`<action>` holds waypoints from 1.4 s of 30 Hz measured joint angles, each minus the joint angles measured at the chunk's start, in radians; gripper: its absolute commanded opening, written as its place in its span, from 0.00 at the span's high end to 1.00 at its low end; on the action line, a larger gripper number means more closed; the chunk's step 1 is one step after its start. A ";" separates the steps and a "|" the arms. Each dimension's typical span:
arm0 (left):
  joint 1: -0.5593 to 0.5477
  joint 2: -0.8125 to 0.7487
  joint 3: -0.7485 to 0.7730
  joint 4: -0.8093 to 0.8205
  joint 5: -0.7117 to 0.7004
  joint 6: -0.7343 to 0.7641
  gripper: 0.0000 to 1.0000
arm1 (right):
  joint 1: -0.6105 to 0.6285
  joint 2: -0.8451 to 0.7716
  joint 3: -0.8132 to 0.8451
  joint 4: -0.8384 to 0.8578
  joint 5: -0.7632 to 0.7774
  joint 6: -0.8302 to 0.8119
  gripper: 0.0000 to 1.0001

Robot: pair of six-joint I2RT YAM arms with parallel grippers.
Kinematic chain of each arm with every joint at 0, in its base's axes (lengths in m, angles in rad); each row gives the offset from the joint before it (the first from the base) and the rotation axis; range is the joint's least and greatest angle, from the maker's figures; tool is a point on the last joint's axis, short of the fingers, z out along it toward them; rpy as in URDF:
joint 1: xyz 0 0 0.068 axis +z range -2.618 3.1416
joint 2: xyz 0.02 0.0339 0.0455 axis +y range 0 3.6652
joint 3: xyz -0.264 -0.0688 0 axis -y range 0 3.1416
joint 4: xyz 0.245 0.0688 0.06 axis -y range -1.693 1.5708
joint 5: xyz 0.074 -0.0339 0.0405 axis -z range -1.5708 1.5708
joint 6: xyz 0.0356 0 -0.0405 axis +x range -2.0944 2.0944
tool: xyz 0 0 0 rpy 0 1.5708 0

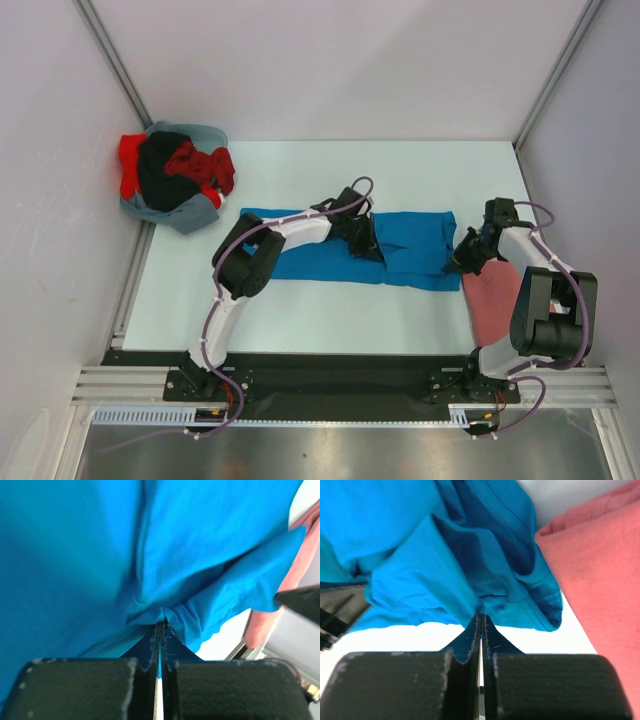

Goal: Fold and stack the t-shirts
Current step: Fold the tshirt

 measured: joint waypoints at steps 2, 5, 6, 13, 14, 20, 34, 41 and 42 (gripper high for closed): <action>0.008 0.005 0.002 0.012 0.000 -0.013 1.00 | 0.000 0.000 -0.012 0.000 0.002 0.000 1.00; 0.019 0.014 0.007 0.026 0.002 -0.036 1.00 | 0.000 0.001 -0.022 0.000 0.013 -0.001 1.00; 0.021 0.014 0.007 0.031 0.001 -0.041 1.00 | 0.000 0.002 -0.023 0.000 0.018 -0.001 1.00; 0.027 0.016 0.007 0.051 0.000 -0.055 1.00 | 0.000 0.062 -0.023 0.023 0.058 -0.027 0.83; 0.027 0.016 0.007 0.048 -0.002 -0.046 1.00 | 0.000 0.076 -0.018 0.020 0.068 -0.032 0.80; 0.027 -0.054 -0.011 -0.068 -0.035 0.116 0.96 | 0.000 0.081 0.058 -0.053 0.114 -0.077 0.59; -0.021 -0.082 0.160 -0.092 0.115 0.209 0.93 | 0.034 0.039 0.153 -0.011 0.061 -0.047 0.97; -0.044 0.052 0.172 -0.085 0.143 0.193 0.95 | 0.045 0.168 0.153 0.064 0.017 0.000 1.00; -0.041 0.063 0.168 -0.092 0.141 0.193 0.95 | 0.045 0.187 0.153 0.072 0.017 0.003 1.00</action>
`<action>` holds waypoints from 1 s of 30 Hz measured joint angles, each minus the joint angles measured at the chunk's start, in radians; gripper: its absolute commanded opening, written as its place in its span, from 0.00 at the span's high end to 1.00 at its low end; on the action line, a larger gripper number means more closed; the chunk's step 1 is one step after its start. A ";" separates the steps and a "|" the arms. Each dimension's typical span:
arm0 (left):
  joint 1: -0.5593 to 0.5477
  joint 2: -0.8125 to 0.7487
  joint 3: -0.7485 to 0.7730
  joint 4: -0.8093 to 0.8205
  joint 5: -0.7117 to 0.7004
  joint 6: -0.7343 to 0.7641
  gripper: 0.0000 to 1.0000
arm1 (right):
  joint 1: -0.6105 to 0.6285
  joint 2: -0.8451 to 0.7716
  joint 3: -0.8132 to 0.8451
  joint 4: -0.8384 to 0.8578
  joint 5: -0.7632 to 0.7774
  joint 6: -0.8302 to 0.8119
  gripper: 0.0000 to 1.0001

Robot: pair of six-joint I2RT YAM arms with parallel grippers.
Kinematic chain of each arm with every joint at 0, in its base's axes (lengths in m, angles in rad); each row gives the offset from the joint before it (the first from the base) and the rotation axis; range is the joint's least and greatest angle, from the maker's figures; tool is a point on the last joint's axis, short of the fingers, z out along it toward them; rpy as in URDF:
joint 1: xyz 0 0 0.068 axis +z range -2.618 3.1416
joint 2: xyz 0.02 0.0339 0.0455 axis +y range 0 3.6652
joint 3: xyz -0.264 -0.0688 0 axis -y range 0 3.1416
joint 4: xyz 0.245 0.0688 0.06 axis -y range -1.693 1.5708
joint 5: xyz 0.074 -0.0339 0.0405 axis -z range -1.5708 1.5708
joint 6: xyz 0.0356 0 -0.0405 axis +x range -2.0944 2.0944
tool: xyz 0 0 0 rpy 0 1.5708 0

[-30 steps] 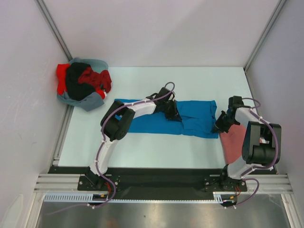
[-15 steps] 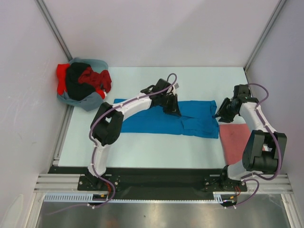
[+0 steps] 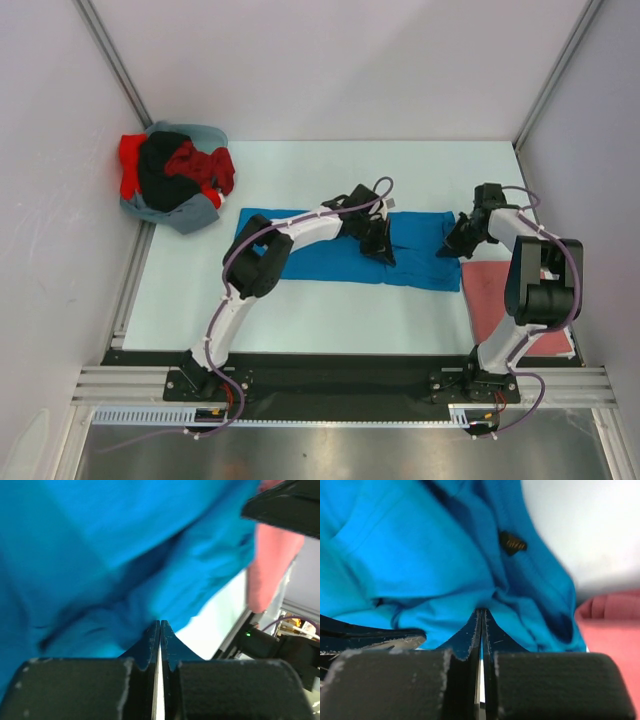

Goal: Fold and stack the t-shirts
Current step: Fold the tshirt

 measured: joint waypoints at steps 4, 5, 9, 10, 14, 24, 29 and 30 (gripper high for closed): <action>0.024 0.024 -0.011 -0.023 -0.008 0.009 0.96 | -0.004 0.068 0.000 0.033 0.004 0.005 1.00; 0.032 0.029 -0.011 -0.027 -0.010 0.011 0.96 | -0.005 0.085 0.001 0.039 0.008 0.005 1.00; 0.063 0.040 0.007 -0.049 0.002 0.038 0.97 | -0.011 0.138 0.047 0.018 0.006 0.003 1.00; 0.066 0.041 0.010 -0.053 0.002 0.047 0.97 | -0.010 0.152 0.065 0.004 0.008 -0.002 0.99; 0.068 0.036 0.002 -0.051 0.005 0.072 0.94 | -0.009 0.178 0.105 -0.031 0.009 -0.011 0.94; 0.084 -0.136 -0.071 -0.241 -0.054 0.195 0.71 | 0.029 0.102 0.171 -0.101 0.106 -0.039 0.51; 0.137 -0.358 -0.108 -0.298 -0.107 0.247 0.71 | 0.051 0.003 0.219 -0.143 0.115 0.010 0.40; 0.155 -0.407 -0.128 -0.299 -0.114 0.256 0.71 | 0.062 -0.011 0.221 -0.148 0.116 0.031 0.40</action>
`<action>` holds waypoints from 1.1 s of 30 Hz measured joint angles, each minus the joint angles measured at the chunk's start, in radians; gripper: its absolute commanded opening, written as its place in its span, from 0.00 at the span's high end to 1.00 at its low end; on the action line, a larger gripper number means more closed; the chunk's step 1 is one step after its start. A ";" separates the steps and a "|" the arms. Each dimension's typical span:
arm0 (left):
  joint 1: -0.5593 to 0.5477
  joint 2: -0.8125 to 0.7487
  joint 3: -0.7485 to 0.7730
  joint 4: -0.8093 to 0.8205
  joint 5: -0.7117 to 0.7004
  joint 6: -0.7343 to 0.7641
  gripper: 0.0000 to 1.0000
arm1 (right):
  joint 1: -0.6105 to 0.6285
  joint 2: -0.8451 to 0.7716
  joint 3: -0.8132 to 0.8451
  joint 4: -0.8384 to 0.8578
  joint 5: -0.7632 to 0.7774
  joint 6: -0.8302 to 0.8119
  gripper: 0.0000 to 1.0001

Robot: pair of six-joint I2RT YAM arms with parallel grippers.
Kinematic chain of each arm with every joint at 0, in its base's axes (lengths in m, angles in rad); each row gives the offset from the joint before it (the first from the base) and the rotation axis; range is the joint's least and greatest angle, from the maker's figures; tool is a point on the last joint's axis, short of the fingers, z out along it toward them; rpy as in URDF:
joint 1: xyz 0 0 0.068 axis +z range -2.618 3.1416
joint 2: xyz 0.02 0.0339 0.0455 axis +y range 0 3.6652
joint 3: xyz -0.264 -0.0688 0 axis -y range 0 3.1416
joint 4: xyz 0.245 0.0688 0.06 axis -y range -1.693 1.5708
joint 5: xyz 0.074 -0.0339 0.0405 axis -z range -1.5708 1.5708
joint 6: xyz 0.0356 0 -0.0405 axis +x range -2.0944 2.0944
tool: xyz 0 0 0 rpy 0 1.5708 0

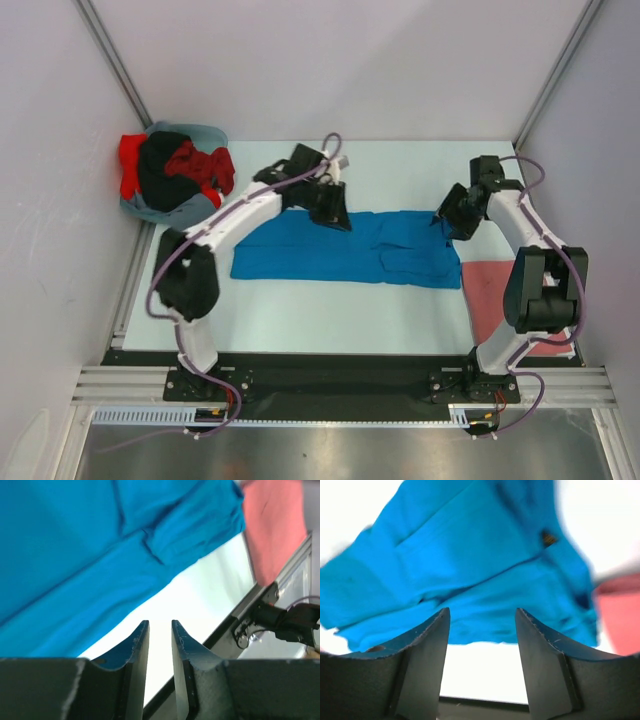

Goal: Fold and stack the t-shirts
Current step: Fold the tshirt

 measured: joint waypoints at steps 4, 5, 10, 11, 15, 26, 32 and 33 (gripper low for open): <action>0.105 -0.170 -0.112 0.000 -0.036 0.025 0.74 | 0.098 -0.011 0.004 -0.013 0.035 0.110 0.89; 0.131 -0.197 -0.145 0.001 -0.046 0.030 0.74 | 0.125 -0.009 0.003 -0.016 0.049 0.134 0.99; 0.246 -0.232 -0.309 -0.005 -0.076 0.042 0.75 | 0.218 -0.008 -0.071 0.013 0.124 0.284 1.00; 0.258 -0.232 -0.339 -0.010 -0.079 0.042 0.76 | 0.220 -0.009 -0.101 0.026 0.142 0.310 1.00; 0.282 -0.236 -0.400 -0.031 -0.079 0.055 0.76 | 0.209 -0.010 -0.198 0.047 0.224 0.396 1.00; 0.322 -0.265 -0.427 -0.029 -0.070 0.079 0.76 | 0.224 0.039 -0.283 0.187 0.288 0.492 1.00; 0.339 -0.265 -0.429 -0.031 -0.068 0.086 0.77 | 0.248 0.155 -0.119 0.083 0.324 0.459 1.00; 0.343 -0.265 -0.429 -0.030 -0.067 0.086 0.77 | 0.248 0.177 -0.087 0.063 0.329 0.450 1.00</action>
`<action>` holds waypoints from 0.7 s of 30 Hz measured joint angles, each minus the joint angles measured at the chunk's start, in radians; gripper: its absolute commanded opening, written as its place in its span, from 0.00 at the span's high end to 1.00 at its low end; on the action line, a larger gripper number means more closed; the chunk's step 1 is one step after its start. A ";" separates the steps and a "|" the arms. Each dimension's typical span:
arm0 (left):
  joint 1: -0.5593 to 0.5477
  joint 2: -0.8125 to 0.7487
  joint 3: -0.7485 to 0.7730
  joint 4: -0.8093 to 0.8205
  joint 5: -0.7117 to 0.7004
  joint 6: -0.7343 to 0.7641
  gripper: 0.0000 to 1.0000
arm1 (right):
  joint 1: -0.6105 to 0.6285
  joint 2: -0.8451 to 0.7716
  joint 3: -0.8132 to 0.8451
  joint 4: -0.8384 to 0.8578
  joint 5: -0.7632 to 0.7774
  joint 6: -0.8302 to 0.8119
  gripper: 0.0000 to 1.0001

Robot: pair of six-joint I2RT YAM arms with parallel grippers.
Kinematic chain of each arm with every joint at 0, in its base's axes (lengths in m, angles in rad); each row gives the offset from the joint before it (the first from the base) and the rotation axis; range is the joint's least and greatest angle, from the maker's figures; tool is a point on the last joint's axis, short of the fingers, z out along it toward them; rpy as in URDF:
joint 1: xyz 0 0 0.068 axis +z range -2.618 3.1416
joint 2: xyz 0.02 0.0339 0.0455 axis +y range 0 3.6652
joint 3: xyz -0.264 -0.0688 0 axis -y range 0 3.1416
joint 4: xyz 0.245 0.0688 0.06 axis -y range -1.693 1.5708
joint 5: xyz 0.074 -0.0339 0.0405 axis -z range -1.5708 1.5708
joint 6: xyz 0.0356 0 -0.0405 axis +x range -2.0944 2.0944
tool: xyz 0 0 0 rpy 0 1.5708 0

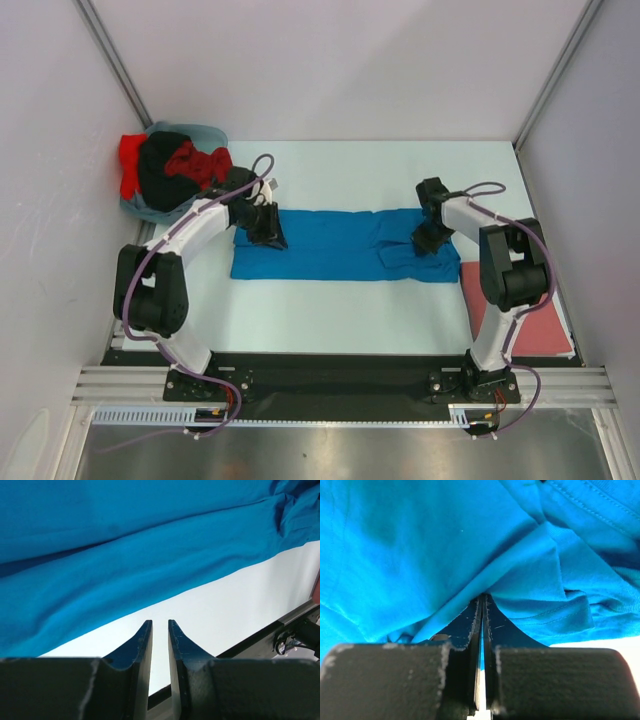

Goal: Fold and stack the t-shirts
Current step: Fold the tshirt

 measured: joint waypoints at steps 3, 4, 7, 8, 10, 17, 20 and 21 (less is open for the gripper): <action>0.014 0.000 0.000 0.000 0.002 0.000 0.77 | 0.003 0.054 0.078 -0.050 0.012 -0.034 1.00; 0.018 0.001 0.000 0.000 0.002 0.000 0.77 | 0.003 0.071 0.104 -0.071 0.013 -0.045 1.00; 0.027 0.003 0.000 0.000 0.009 0.000 0.77 | -0.001 0.113 0.166 -0.115 0.011 -0.077 1.00; 0.029 0.005 0.000 0.000 0.013 0.000 0.77 | -0.003 0.129 0.190 -0.132 0.008 -0.087 1.00; 0.031 0.011 0.002 0.000 0.018 0.000 0.77 | -0.009 0.146 0.219 -0.145 0.005 -0.103 1.00; 0.031 0.049 0.011 0.000 0.039 -0.001 0.77 | -0.043 0.160 0.234 -0.095 -0.025 -0.180 1.00; 0.032 0.059 0.013 0.000 0.051 -0.002 0.77 | -0.060 0.210 0.310 -0.107 -0.033 -0.217 1.00; 0.032 0.059 0.014 0.000 0.052 -0.002 0.77 | -0.064 0.230 0.342 -0.111 -0.031 -0.224 1.00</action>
